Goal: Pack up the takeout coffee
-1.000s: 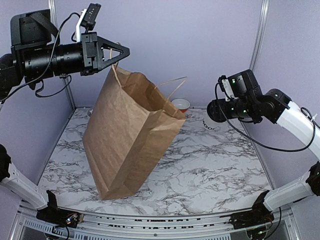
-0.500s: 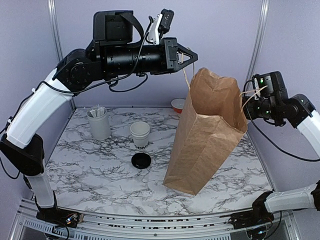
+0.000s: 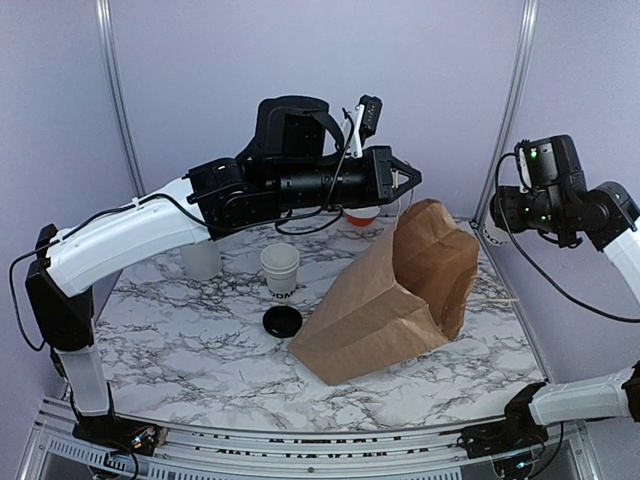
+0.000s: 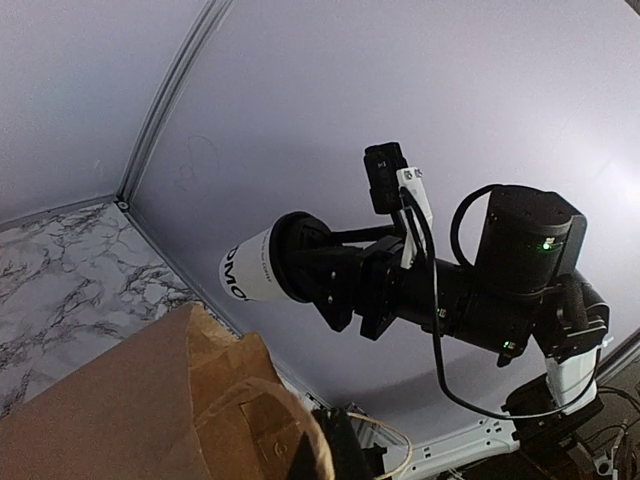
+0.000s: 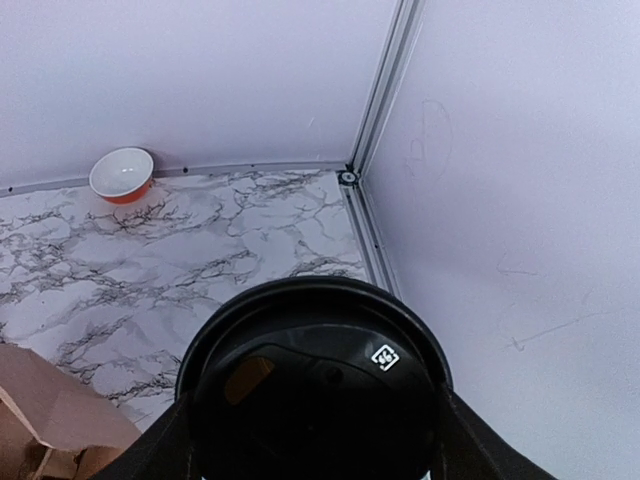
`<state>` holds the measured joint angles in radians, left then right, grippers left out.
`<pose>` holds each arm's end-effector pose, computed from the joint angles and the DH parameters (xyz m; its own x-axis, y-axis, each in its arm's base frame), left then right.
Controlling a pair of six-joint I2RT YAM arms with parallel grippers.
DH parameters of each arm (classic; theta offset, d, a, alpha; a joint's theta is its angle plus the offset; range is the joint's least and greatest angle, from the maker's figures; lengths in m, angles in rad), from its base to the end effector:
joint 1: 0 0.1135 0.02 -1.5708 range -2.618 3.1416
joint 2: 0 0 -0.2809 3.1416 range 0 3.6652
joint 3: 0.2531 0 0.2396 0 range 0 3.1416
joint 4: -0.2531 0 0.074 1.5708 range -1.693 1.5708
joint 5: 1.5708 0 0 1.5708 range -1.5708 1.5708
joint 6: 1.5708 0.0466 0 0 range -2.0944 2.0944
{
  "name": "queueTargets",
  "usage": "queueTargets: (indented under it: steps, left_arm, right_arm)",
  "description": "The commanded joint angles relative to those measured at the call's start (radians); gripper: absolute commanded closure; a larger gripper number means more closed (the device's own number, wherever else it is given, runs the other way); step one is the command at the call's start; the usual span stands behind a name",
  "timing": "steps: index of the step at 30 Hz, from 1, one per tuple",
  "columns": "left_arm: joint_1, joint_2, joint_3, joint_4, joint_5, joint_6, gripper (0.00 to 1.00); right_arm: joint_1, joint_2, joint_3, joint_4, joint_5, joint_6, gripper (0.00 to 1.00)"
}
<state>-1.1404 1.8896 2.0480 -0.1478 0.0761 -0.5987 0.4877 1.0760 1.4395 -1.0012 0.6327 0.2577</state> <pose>0.1837 -0.4087 0.4774 -0.5249 -0.2035 -0.8265 0.7773 0.2812 -0.5629 0.1646 0.0561 0.4328 -0.4979 -0.0315 -0.8667 0.1745 0.9753 -0.1356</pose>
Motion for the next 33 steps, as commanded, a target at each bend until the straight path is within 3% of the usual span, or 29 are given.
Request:
queueTargets:
  steps: [1, 7, 13, 21, 33]
  left_arm:
    - [0.005, -0.006, 0.031, 0.146, 0.037, -0.057, 1.0]
    - [0.007, -0.005, 0.028, 0.162, 0.047, -0.075, 1.0]
    - [0.011, -0.092, -0.225, 0.304, 0.132, -0.099, 1.0]
    - [0.01, -0.249, -0.476, 0.347, 0.163, -0.098, 1.0]
    - [0.008, -0.342, -0.575, 0.338, 0.129, -0.078, 1.0]
  right_arm:
    - [-0.008, 0.016, 0.115, 0.002, 0.03, -0.041, 0.43]
    - [-0.007, 0.07, 0.249, 0.007, -0.065, -0.094, 0.43]
    - [-0.007, 0.102, 0.312, 0.016, -0.183, -0.129, 0.43]
    - [-0.005, 0.152, 0.453, 0.012, -0.404, -0.156, 0.44]
    - [0.09, 0.184, 0.549, 0.067, -0.732, -0.13, 0.45]
